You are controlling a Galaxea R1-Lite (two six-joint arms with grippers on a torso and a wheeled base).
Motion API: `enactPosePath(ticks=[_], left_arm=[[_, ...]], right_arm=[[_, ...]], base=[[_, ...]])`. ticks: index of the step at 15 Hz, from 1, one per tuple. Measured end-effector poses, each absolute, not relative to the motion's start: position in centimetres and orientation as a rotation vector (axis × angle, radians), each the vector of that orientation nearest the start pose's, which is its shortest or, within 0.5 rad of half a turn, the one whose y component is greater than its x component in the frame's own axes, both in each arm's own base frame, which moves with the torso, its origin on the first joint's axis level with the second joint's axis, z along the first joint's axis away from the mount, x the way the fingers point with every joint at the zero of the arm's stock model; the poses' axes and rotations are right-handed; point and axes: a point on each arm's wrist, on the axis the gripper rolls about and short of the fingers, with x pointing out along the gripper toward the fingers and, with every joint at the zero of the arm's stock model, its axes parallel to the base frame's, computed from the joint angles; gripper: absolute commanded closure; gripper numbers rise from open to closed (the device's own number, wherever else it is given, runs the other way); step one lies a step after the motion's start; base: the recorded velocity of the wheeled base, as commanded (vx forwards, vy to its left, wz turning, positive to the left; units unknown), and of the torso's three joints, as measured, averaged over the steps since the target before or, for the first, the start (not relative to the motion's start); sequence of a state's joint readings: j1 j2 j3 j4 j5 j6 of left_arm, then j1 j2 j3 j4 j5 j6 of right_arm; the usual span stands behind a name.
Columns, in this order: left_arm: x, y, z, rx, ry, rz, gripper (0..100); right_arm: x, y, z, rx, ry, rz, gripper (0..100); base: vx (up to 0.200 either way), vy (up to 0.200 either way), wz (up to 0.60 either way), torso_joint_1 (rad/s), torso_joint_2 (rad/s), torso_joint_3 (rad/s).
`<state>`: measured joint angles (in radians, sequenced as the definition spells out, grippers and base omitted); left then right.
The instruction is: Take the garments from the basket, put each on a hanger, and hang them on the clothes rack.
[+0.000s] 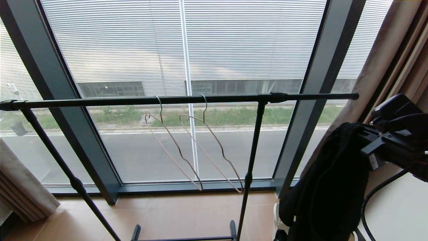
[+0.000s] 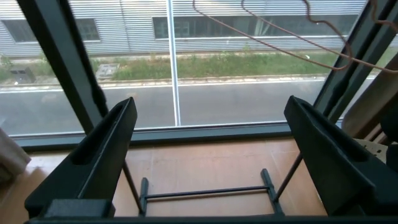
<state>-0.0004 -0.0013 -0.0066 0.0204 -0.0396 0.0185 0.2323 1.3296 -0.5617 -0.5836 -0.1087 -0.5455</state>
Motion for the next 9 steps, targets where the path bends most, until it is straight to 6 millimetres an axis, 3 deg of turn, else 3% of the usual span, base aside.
enactPosePath(ticks=[4,9], left_arm=[[-2.34,-0.09,7.52,0.018,0.012,-0.040,0],[-2.33,-0.09,7.50,0.015,0.013,-0.039,0]], right_arm=[[20.34,4.10,20.60,-0.574,0.148,0.148,100],[20.37,4.02,20.61,-0.574,0.149,0.145,100]], base=[[-0.200,0.000,0.00,0.003,0.00,0.001],[0.000,0.200,0.00,-0.004,0.00,0.002]])
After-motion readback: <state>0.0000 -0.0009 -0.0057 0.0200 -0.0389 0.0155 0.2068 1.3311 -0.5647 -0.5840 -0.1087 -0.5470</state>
